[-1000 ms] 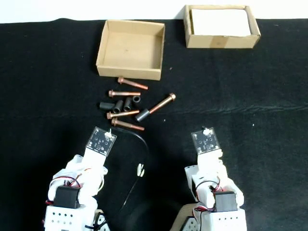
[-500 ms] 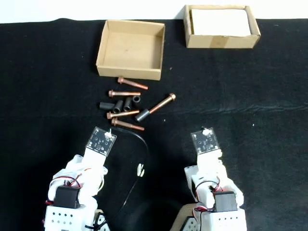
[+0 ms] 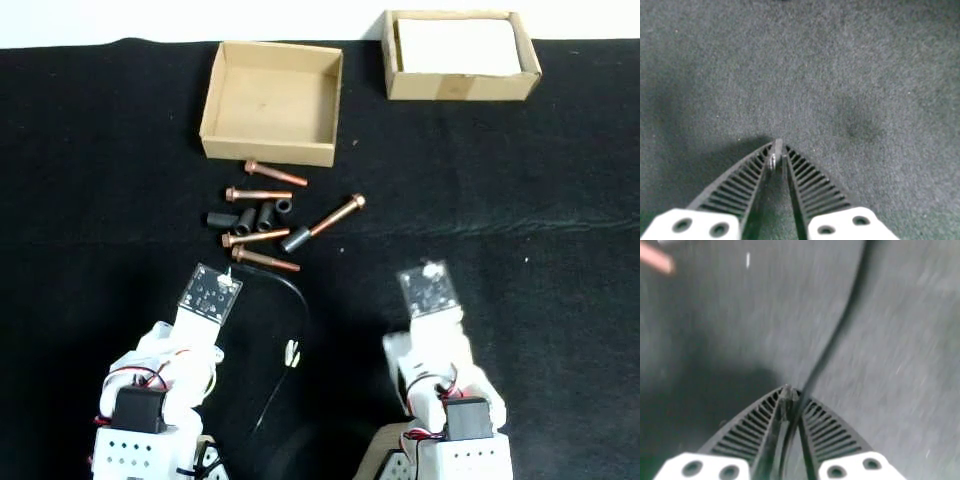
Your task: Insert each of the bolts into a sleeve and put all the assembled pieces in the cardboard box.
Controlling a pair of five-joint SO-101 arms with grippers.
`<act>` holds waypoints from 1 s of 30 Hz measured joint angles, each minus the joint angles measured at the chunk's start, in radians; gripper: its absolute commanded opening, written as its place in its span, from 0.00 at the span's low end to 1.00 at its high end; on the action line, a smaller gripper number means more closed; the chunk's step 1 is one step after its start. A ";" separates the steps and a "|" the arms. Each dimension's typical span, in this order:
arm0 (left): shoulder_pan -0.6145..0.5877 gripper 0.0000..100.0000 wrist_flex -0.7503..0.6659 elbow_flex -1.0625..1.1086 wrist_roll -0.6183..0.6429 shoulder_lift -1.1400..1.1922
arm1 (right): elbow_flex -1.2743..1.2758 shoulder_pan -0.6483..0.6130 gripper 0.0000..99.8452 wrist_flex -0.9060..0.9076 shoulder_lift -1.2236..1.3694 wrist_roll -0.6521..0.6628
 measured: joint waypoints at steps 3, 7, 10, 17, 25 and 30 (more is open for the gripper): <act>0.000 0.01 0.000 0.000 0.000 0.000 | 0.000 0.000 0.01 -0.129 0.000 -0.043; 0.000 0.01 0.000 0.000 0.000 0.000 | -0.020 -0.012 0.01 -0.175 0.003 -0.161; 0.000 0.01 0.000 0.000 0.000 0.000 | -0.075 -0.064 0.01 -0.141 0.003 -0.218; 0.000 0.01 0.000 0.000 0.000 0.000 | -0.370 -0.133 0.01 -0.034 0.186 -0.302; 0.000 0.01 0.000 0.000 0.000 0.000 | -0.875 -0.322 0.01 0.087 0.816 -0.316; 0.000 0.01 0.000 0.000 0.000 0.000 | -1.154 -0.399 0.10 0.092 1.223 -0.427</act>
